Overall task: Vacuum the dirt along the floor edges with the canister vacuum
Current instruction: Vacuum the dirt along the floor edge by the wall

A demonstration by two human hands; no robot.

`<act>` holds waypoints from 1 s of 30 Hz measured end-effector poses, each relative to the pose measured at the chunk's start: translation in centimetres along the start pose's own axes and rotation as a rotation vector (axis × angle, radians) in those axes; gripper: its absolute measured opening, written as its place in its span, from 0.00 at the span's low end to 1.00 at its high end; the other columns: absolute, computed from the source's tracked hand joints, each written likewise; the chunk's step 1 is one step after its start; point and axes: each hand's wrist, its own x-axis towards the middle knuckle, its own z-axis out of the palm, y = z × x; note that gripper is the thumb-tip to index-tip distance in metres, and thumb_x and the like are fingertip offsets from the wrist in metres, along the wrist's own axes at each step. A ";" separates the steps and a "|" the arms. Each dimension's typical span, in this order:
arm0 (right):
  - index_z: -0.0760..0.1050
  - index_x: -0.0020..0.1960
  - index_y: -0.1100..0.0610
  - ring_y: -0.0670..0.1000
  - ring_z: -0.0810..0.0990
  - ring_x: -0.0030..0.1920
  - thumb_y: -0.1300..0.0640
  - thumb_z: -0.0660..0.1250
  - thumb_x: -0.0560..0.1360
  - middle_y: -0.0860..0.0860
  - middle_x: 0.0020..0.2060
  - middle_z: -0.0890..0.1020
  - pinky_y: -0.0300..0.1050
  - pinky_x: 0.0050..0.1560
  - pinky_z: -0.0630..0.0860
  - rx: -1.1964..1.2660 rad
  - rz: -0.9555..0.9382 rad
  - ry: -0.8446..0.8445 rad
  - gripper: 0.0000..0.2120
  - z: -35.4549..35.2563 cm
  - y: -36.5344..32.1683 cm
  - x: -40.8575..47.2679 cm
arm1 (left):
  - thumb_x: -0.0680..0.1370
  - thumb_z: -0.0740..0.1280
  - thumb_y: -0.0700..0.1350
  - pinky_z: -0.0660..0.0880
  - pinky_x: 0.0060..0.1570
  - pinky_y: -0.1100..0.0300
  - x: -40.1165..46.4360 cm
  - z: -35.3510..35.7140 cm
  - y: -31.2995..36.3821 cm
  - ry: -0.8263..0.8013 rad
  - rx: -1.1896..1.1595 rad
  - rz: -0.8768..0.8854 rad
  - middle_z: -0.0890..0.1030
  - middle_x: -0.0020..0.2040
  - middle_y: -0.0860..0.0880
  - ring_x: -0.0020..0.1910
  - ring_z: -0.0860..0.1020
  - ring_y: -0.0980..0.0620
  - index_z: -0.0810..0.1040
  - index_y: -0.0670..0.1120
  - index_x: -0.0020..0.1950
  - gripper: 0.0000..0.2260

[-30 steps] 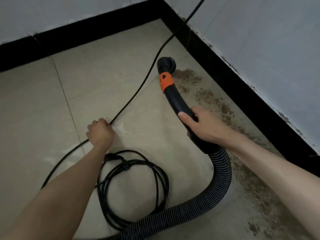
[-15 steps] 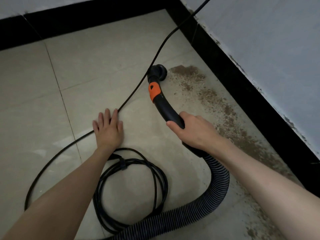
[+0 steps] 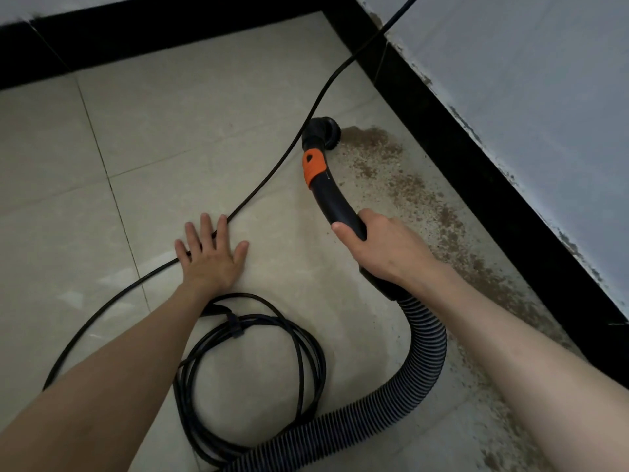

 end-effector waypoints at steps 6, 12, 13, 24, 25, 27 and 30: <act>0.69 0.52 0.53 0.55 0.79 0.39 0.36 0.54 0.80 0.52 0.39 0.78 0.48 0.37 0.74 0.085 0.055 0.026 0.20 -0.6 1.1 1.3 | 0.77 0.42 0.68 0.35 0.71 0.41 0.2 0.1 -0.1 -0.015 0.002 -0.005 0.38 0.79 0.47 0.76 0.37 0.41 0.39 0.55 0.78 0.33; 0.69 0.49 0.52 0.50 0.76 0.36 0.36 0.55 0.80 0.50 0.36 0.76 0.45 0.32 0.67 0.109 0.083 0.090 0.19 -0.8 2.1 2.1 | 0.78 0.43 0.67 0.36 0.71 0.40 0.1 0.2 -0.1 0.005 -0.006 -0.003 0.40 0.79 0.47 0.77 0.38 0.41 0.41 0.55 0.78 0.32; 0.69 0.49 0.52 0.49 0.75 0.35 0.37 0.55 0.80 0.49 0.36 0.75 0.45 0.31 0.66 0.113 0.092 0.099 0.18 -0.9 2.3 2.2 | 0.78 0.43 0.67 0.36 0.71 0.40 0.2 0.3 -0.1 0.005 -0.005 -0.003 0.40 0.79 0.47 0.77 0.38 0.41 0.41 0.55 0.78 0.32; 0.68 0.48 0.52 0.52 0.75 0.35 0.35 0.55 0.79 0.49 0.35 0.74 0.46 0.33 0.68 0.061 0.061 0.213 0.20 -1.1 0.1 4.1 | 0.75 0.39 0.69 0.35 0.71 0.40 0.1 0.3 -0.1 -0.003 0.002 -0.006 0.39 0.79 0.48 0.76 0.38 0.41 0.40 0.56 0.78 0.34; 0.68 0.48 0.52 0.51 0.75 0.34 0.35 0.55 0.79 0.49 0.35 0.74 0.45 0.31 0.67 0.070 0.040 0.217 0.20 -1.3 -0.5 4.5 | 0.76 0.40 0.68 0.35 0.71 0.41 0.1 0.2 0.0 -0.007 0.007 -0.008 0.39 0.79 0.48 0.76 0.37 0.41 0.39 0.56 0.78 0.34; 0.69 0.48 0.52 0.50 0.75 0.34 0.35 0.55 0.79 0.49 0.35 0.75 0.44 0.29 0.64 0.119 0.010 0.192 0.20 -1.8 -1.5 5.5 | 0.77 0.41 0.67 0.33 0.70 0.42 0.0 -0.1 0.2 -0.030 0.017 -0.014 0.37 0.78 0.48 0.76 0.35 0.41 0.38 0.55 0.78 0.33; 0.69 0.43 0.52 0.50 0.75 0.33 0.38 0.56 0.80 0.49 0.34 0.75 0.44 0.30 0.63 0.199 -0.006 0.132 0.19 -2.3 -1.9 6.8 | 0.77 0.41 0.66 0.31 0.70 0.43 -0.1 -0.7 0.4 -0.097 0.025 -0.019 0.33 0.78 0.49 0.75 0.32 0.43 0.35 0.56 0.77 0.32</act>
